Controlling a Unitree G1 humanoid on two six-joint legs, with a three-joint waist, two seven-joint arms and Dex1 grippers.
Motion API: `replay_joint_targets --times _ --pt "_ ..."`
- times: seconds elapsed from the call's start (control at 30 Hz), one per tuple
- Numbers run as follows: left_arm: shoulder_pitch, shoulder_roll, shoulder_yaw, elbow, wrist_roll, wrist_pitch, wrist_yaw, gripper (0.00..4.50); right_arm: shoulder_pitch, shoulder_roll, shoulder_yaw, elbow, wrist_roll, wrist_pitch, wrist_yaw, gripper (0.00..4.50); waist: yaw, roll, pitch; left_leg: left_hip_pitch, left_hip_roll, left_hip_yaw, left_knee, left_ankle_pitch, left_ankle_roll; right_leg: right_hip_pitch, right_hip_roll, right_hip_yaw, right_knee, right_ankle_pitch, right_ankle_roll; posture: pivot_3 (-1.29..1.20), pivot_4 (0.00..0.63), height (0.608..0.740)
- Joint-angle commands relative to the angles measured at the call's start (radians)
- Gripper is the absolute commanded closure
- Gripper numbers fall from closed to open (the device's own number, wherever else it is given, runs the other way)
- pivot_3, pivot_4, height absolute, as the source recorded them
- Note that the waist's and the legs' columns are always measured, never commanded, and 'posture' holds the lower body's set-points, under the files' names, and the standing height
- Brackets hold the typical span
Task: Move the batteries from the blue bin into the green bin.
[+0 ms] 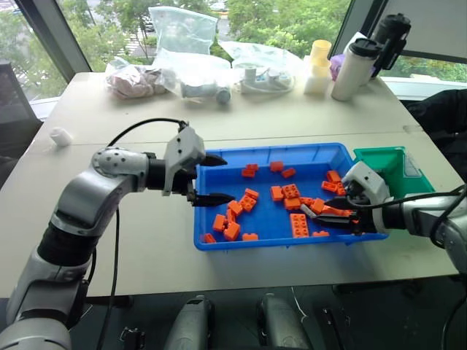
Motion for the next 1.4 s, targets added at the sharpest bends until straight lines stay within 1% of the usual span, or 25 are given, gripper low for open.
replay_joint_targets --times 0.03,0.13,0.2,0.37,0.5,0.63,0.77,0.9,0.97,1.1,1.2,1.33,1.4 --pt "0.0 0.002 0.015 -0.031 0.003 -0.001 0.017 0.0 0.002 -0.038 0.039 -0.004 -0.004 -0.016 0.022 1.09 0.0 0.0 0.0 0.0 0.0 0.0 0.0 0.0 0.0 0.0 0.0 0.0 0.0 0.0 0.0 0.0 0.15 0.74" --pt "-0.001 0.002 0.004 -0.026 0.015 -0.007 0.025 0.0 -0.007 -0.061 0.081 0.019 -0.017 -0.05 0.047 1.09 0.0 0.0 0.0 0.0 0.0 0.0 0.0 0.0 0.0 0.0 0.0 0.0 0.0 0.0 0.0 0.0 0.15 0.74" --pt "-0.001 0.004 -0.011 -0.02 0.034 -0.02 0.026 0.0 -0.035 -0.058 0.101 0.051 -0.026 -0.065 0.052 1.09 0.001 0.0 0.0 0.0 0.0 0.0 0.0 0.0 0.0 0.0 0.0 0.0 0.0 0.0 0.0 0.0 0.15 0.74" --pt "-0.003 -0.004 -0.017 -0.01 0.052 -0.031 0.025 0.0 -0.12 -0.046 0.202 0.142 -0.071 -0.099 0.071 1.09 0.001 0.0 0.0 0.0 0.0 0.0 0.0 0.0 0.0 0.0 0.0 0.0 0.0 0.0 0.0 0.0 0.15 0.74" --pt "0.001 0.001 -0.01 0.0 0.061 -0.041 0.023 0.0 -0.141 -0.057 0.289 0.18 -0.144 -0.149 0.074 1.09 0.001 -0.001 0.0 0.0 0.0 0.0 0.0 0.0 0.0 0.0 0.0 -0.001 0.0 0.0 0.0 0.0 0.15 0.74" --pt "0.005 -0.003 -0.009 0.003 0.068 -0.047 0.023 0.0 -0.161 -0.042 0.325 0.206 -0.195 -0.177 0.068 1.09 0.0 -0.003 -0.002 0.0 0.0 0.0 0.0 0.0 0.0 0.001 0.0 -0.001 0.0 0.0 0.0 0.0 0.15 0.74" --pt "0.006 -0.008 -0.012 0.01 0.072 -0.054 0.026 0.0 -0.164 -0.043 0.36 0.219 -0.261 -0.245 0.073 1.09 0.001 -0.005 -0.003 0.0 0.0 0.0 0.0 0.0 0.0 0.001 0.0 -0.001 0.0 0.0 0.0 0.0 0.15 0.74" --pt "0.01 -0.009 -0.01 0.008 0.075 -0.056 0.026 0.0 -0.165 -0.036 0.342 0.242 -0.301 -0.299 0.062 1.09 0.001 -0.005 -0.003 0.0 0.0 0.0 0.0 0.0 0.0 0.0 -0.001 -0.001 0.0 0.0 0.0 0.0 0.15 0.74" --pt "0.011 -0.011 -0.01 0.008 0.077 -0.056 0.026 0.0 -0.168 -0.029 0.322 0.248 -0.297 -0.305 0.064 1.09 0.0 -0.005 -0.003 0.0 0.0 0.0 0.0 0.0 0.0 0.0 0.0 -0.001 0.0 0.0 0.0 0.0 0.15 0.74" --pt "0.01 -0.015 -0.01 0.01 0.079 -0.058 0.026 0.0 -0.167 -0.029 0.323 0.256 -0.315 -0.313 0.071 1.09 0.0 -0.005 -0.003 0.0 0.0 0.0 0.0 0.0 0.0 0.0 0.0 -0.001 0.0 0.0 0.0 0.0 0.15 0.74" --pt "0.008 -0.019 -0.011 0.012 0.083 -0.06 0.024 0.0 -0.165 -0.02 0.318 0.263 -0.317 -0.312 0.069 1.09 0.0 -0.005 -0.003 0.0 0.0 0.0 0.0 0.0 0.0 0.0 0.0 -0.001 0.0 0.0 0.0 0.0 0.15 0.74" --pt "0.01 -0.02 -0.01 0.011 0.087 -0.06 0.023 0.0 -0.174 0.023 0.273 0.269 -0.276 -0.27 0.063 1.09 0.0 -0.005 -0.003 0.0 0.0 0.0 0.0 0.0 0.0 0.0 0.0 -0.001 0.0 0.0 0.0 0.0 0.15 0.74" --pt "0.01 -0.02 -0.01 0.011 0.088 -0.06 0.023 0.0 -0.175 0.028 0.27 0.273 -0.282 -0.265 0.063 1.09 0.0 -0.005 -0.003 0.0 0.0 0.0 0.0 0.0 0.0 0.0 0.0 -0.001 0.0 0.0 0.0 0.0 0.15 0.74"
